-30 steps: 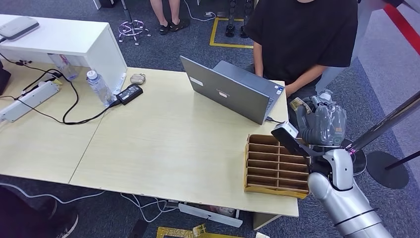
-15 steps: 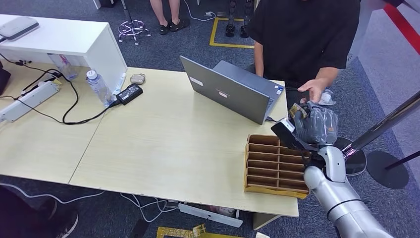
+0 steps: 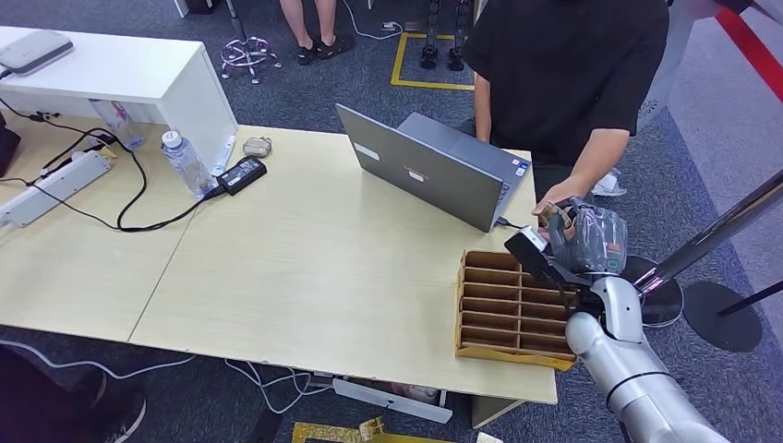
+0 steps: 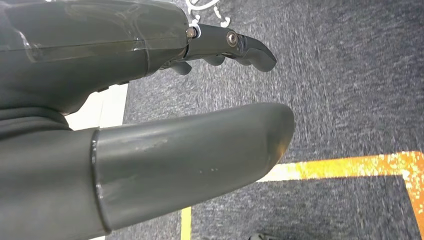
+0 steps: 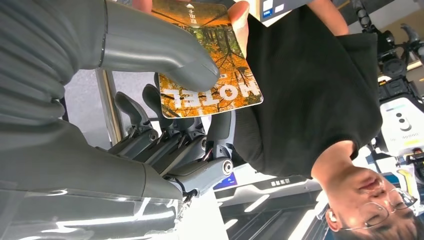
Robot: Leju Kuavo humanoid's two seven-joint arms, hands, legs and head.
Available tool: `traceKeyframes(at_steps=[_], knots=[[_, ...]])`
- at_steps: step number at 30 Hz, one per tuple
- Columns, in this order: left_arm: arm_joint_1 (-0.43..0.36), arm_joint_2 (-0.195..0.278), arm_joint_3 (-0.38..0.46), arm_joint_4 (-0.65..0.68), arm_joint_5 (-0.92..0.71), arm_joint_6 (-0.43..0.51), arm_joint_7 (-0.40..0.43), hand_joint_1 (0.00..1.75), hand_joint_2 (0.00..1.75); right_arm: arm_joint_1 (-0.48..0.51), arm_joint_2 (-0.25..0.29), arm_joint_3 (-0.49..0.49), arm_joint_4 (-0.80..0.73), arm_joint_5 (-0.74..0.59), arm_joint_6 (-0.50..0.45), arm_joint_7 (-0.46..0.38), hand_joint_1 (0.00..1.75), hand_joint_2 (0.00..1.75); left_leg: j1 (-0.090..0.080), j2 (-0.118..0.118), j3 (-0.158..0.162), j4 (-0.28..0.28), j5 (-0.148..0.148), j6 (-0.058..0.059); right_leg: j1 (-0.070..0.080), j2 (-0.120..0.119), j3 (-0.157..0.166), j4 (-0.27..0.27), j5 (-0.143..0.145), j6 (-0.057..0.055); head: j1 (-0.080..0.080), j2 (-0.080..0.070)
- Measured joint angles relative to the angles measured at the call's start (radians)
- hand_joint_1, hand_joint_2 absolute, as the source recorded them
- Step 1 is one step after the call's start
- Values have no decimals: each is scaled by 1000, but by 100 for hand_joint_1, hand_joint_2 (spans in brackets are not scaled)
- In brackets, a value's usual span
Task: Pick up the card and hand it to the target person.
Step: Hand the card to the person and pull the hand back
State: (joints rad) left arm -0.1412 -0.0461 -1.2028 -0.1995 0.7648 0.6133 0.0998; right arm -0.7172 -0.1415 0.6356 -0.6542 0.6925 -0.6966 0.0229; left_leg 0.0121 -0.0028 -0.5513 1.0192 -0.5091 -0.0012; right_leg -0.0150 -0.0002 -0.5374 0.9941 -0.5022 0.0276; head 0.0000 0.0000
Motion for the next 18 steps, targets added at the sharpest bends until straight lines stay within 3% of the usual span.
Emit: traceKeyframes(at_steps=[2, 4, 6, 8, 15, 18], knots=[[0, 0, 0, 0, 0, -2, 0, 0, 0, -3, 2, 9, 14, 3, 5, 4, 129, 175, 0, 0, 1, -1, 0, 0, 0, 0, 1, 0, 0, -1, 0, 0], [0, 0, 2, 0, 1, -4, -1, 0, 0, -9, 2, 19, 27, 5, 20, 11, 81, 175, 0, 1, 1, -1, 1, 0, 0, 1, 1, -1, 1, -1, 0, 0], [0, 1, 3, 1, 2, -5, -1, 0, 0, -16, 4, 31, 41, 10, 35, 21, 22, 175, 0, 0, 0, 0, 0, 0, 0, 0, 0, 0, 0, 0, 0, 0], [0, 1, 3, 1, 2, -6, -1, 0, 0, -19, 5, 38, 49, 15, 37, 29, 2, 175, 0, 1, 0, 0, 0, 0, 0, 1, 0, 0, 0, 0, 0, 0], [0, 2, -1, 1, -1, -7, 4, 0, 0, -11, 0, 30, 34, -3, 9, 26, 0, 175, 0, 1, 0, 0, 0, 0, 0, 1, 0, 0, 0, 0, 0, 0], [-1, 3, -3, 1, -3, -9, 8, 0, 0, 21, -8, -32, -39, 14, -2, 12, 0, 175, 0, 0, 1, -1, 0, 0, 0, 0, 1, -1, 1, 0, 0, 0]])
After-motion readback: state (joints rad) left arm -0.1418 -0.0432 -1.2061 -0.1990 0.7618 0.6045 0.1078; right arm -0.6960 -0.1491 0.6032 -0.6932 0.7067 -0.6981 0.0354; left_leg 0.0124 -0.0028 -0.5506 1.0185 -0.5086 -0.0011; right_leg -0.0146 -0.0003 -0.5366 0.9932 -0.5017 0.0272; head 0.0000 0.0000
